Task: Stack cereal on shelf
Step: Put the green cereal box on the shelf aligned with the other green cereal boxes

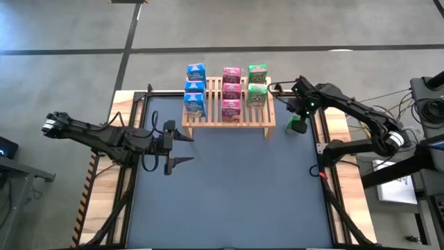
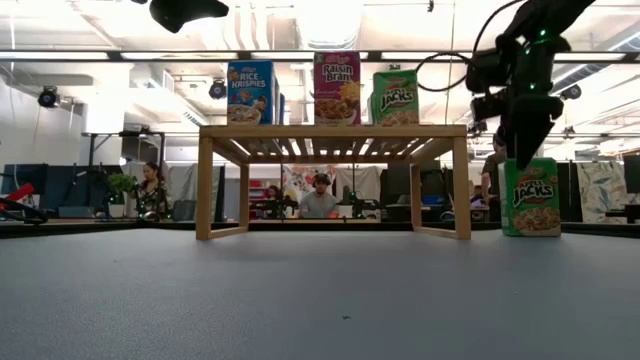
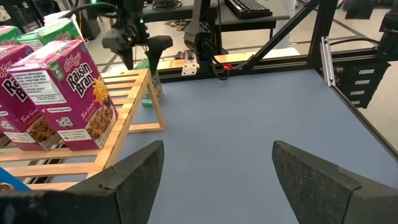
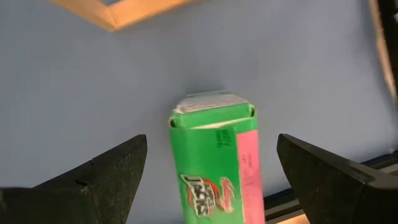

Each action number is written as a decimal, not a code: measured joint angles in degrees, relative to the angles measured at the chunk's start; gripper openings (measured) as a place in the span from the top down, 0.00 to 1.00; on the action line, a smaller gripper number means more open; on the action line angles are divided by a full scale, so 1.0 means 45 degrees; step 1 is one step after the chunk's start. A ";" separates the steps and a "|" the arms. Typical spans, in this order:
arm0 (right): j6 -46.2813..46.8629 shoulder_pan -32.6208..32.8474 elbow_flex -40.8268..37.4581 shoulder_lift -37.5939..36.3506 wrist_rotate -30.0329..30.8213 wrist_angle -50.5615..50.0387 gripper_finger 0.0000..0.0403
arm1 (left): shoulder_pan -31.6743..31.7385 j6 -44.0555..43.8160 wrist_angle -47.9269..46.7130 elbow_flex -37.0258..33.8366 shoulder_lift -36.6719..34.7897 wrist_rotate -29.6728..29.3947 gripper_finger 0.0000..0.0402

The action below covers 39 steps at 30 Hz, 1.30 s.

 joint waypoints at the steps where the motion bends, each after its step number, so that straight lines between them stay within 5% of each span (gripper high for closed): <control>1: 0.0002 0.0000 -0.0025 0.0140 0.0000 0.0003 0.13 | 0.0000 -0.0005 0.0000 0.0000 0.0000 0.0000 0.29; 10: 0.0005 0.0000 -0.0026 0.0791 0.0070 0.0013 0.21 | 0.0000 -0.0089 -0.0174 0.0000 0.0000 0.0005 0.29; 39: 0.0393 -0.0005 -0.0030 -0.0750 0.0461 -0.0738 0.57 | 0.0000 -0.0345 -0.0470 0.0000 0.0000 0.0010 0.29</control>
